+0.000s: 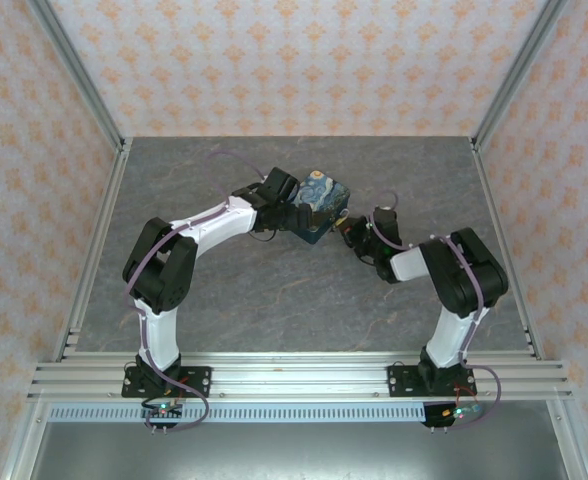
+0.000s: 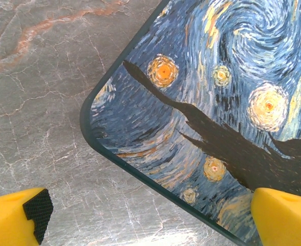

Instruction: Unlock the padlock with the key

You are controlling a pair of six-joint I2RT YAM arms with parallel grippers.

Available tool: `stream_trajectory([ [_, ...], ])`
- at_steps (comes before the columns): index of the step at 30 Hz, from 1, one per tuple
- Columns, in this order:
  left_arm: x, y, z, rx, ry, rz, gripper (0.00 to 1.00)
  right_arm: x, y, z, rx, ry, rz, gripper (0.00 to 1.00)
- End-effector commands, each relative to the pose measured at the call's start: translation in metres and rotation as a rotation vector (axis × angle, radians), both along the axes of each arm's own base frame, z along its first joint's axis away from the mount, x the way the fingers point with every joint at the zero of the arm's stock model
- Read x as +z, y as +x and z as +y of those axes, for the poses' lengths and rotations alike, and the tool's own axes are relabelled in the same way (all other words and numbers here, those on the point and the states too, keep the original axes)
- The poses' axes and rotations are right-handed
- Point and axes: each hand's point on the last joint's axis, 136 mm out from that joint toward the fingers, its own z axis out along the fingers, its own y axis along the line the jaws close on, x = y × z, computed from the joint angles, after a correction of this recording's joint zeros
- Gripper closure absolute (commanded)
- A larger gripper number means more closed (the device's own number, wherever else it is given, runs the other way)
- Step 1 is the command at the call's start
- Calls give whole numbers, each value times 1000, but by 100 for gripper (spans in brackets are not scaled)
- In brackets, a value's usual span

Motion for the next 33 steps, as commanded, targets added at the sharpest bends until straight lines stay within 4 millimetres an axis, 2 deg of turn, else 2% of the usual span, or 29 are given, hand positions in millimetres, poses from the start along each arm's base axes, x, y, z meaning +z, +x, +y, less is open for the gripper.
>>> stream_trajectory([
  [1,-3,-15,10,-28,82,55,0,19,-17,-3,30,9,-20,100],
  [4,17,-12,4,-39,47,38,0,11,-42,-8,71,-46,49,100],
  [6,23,-13,0,-50,34,42,0,1,-59,-14,84,-84,108,100],
  [7,41,-13,-1,-52,10,16,0,-4,-68,-17,91,-104,133,100],
  [8,46,-15,-2,-56,-1,15,0,-8,-76,-21,93,-119,152,100],
  [14,75,-28,-1,-64,-56,-8,0,-28,-107,-35,93,-164,218,95],
  [18,94,-39,6,-57,-72,-38,0,-33,-122,-39,97,-173,249,74],
  [19,100,-42,9,-55,-75,-51,0,-31,-124,-42,92,-175,249,65],
  [22,116,-48,17,-42,-74,-92,0,-15,-128,-48,77,-168,234,41],
  [26,140,-51,35,3,-49,-174,0,34,-123,-60,31,-172,138,16],
  [31,167,-49,66,86,42,-307,0,97,-105,-86,-37,-263,9,0],
  [33,179,-47,82,131,94,-385,0,118,-96,-103,-88,-363,-18,1],
])
